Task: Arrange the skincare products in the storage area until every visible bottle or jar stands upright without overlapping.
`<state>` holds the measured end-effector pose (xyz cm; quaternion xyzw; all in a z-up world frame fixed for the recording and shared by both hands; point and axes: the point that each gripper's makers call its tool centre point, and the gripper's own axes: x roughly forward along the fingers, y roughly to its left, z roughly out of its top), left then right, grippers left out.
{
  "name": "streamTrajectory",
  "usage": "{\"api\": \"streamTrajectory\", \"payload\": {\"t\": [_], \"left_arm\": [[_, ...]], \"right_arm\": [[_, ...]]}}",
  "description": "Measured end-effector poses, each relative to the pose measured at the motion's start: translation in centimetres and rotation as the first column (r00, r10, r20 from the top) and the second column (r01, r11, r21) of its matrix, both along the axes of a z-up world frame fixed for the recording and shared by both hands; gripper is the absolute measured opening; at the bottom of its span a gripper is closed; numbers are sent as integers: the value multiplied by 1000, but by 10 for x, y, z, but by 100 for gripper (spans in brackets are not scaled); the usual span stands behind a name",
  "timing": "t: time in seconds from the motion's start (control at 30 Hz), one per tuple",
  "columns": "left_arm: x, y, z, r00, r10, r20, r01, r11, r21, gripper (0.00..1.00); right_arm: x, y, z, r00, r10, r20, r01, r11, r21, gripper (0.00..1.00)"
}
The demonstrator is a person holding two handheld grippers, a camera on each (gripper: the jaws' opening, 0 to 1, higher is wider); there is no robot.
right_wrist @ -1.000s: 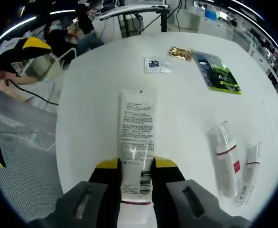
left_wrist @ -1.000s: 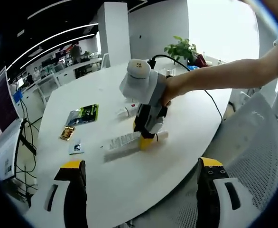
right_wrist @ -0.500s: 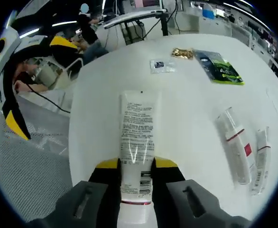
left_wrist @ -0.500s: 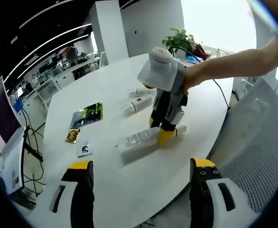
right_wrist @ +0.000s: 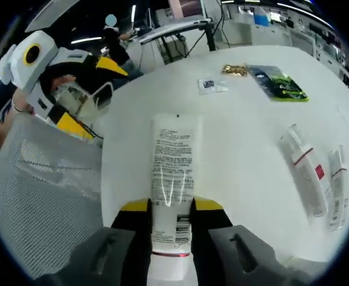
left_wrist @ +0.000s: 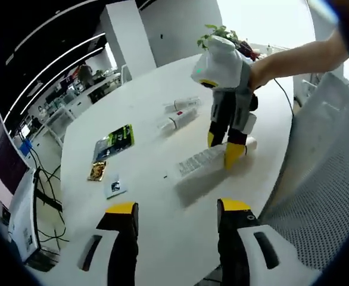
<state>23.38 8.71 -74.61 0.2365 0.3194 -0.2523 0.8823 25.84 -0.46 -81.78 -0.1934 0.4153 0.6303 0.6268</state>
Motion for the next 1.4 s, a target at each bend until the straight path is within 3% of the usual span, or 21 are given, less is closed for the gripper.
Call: {"api": "streamTrajectory", "payload": {"t": [0.1,0.2,0.33,0.4,0.5,0.6,0.67,0.77,0.83,1.0,1.17,1.2,1.3,1.37,1.4], "left_arm": [[6,6,-3,999,-30,19,29,998,50,41],[10,12,-8,999,-45,19,43,994,99,30],[17,12,-15,992,-119,38,112,982,153,27],[19,10,-19,982,-186,43,174,965,195,27],[20,4,-19,968,-247,51,231,950,209,27],[25,-1,-10,949,-296,109,272,942,195,24],[18,-7,-1,937,-323,135,290,932,218,21],[11,-7,5,929,-342,143,296,916,269,21],[13,-9,6,921,-361,148,314,910,269,21],[10,-17,10,869,-472,146,414,857,309,21],[9,-32,19,789,-601,128,515,760,396,20],[8,-31,19,774,-625,105,534,732,423,21],[6,-35,22,744,-660,105,567,707,424,21],[5,-39,24,702,-702,118,599,672,435,21],[3,-39,23,696,-709,113,611,667,426,20]], "right_arm": [[-4,0,1,1000,12,-10,-12,1000,10,23],[-7,-2,2,1000,30,-8,-30,999,24,23],[-7,-2,6,999,31,-18,-30,999,44,23],[-9,-3,9,999,34,-24,-32,998,59,23],[-13,-4,14,999,45,-30,-42,997,72,24],[-18,-7,18,998,57,-23,-55,996,72,24],[-19,-6,18,997,67,-24,-64,995,80,24],[-21,-6,24,997,67,-48,-62,993,105,24],[-20,-6,26,996,70,-52,-64,992,112,24],[-26,-13,32,992,102,-76,-92,988,125,24],[-35,-16,43,990,133,-56,-124,982,145,24],[-36,-17,44,989,134,-57,-125,982,142,24],[-44,-19,49,987,141,-79,-128,979,156,24],[-45,-20,50,986,148,-80,-134,977,167,24],[-45,-20,50,985,150,-86,-133,975,175,24]]}}
